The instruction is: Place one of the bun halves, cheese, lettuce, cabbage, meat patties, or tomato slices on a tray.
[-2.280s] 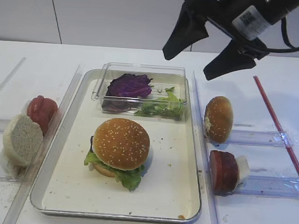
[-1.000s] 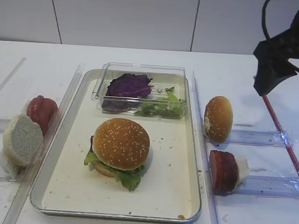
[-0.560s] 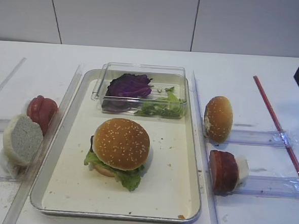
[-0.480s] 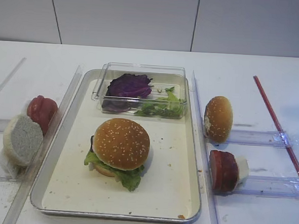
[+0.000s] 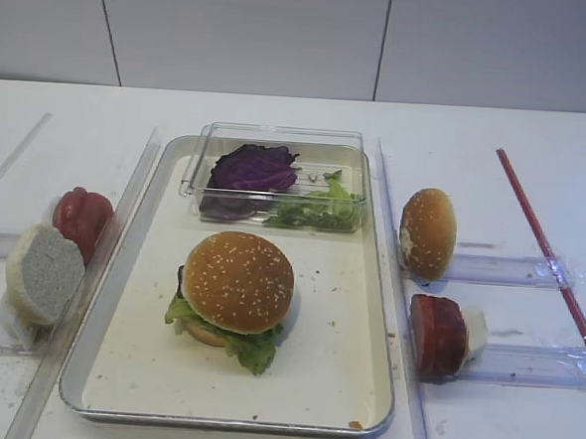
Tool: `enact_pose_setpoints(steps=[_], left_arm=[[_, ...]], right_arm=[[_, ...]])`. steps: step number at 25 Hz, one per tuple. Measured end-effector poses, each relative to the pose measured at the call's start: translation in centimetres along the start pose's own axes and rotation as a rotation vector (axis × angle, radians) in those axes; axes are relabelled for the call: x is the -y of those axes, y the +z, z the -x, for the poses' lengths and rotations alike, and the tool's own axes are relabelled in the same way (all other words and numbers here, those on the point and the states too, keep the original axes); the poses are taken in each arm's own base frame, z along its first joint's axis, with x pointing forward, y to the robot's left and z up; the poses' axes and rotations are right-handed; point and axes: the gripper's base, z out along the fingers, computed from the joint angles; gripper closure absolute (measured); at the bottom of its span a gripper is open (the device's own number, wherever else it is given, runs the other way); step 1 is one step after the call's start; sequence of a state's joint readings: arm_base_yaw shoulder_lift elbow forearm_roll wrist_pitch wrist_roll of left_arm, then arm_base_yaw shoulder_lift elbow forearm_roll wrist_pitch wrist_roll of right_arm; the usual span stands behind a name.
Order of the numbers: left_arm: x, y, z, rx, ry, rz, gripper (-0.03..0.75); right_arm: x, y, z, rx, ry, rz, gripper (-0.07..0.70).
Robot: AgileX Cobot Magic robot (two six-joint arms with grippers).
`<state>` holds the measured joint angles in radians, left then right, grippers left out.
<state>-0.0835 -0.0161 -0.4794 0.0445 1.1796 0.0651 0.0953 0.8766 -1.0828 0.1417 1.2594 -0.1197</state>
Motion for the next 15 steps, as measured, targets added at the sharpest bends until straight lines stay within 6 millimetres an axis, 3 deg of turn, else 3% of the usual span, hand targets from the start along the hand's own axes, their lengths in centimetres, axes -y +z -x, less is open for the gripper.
enact_pose_setpoints(steps=[9, 15], left_arm=[[0.0, 0.0, 0.0, 0.000, 0.000, 0.000, 0.276], [0.0, 0.0, 0.0, 0.000, 0.000, 0.000, 0.276]], right_arm=[[-0.7, -3.0, -3.7, 0.121, -0.003, -0.008, 0.017], [-1.0, -3.8, -5.8, 0.163, -0.003, -0.010, 0.017]])
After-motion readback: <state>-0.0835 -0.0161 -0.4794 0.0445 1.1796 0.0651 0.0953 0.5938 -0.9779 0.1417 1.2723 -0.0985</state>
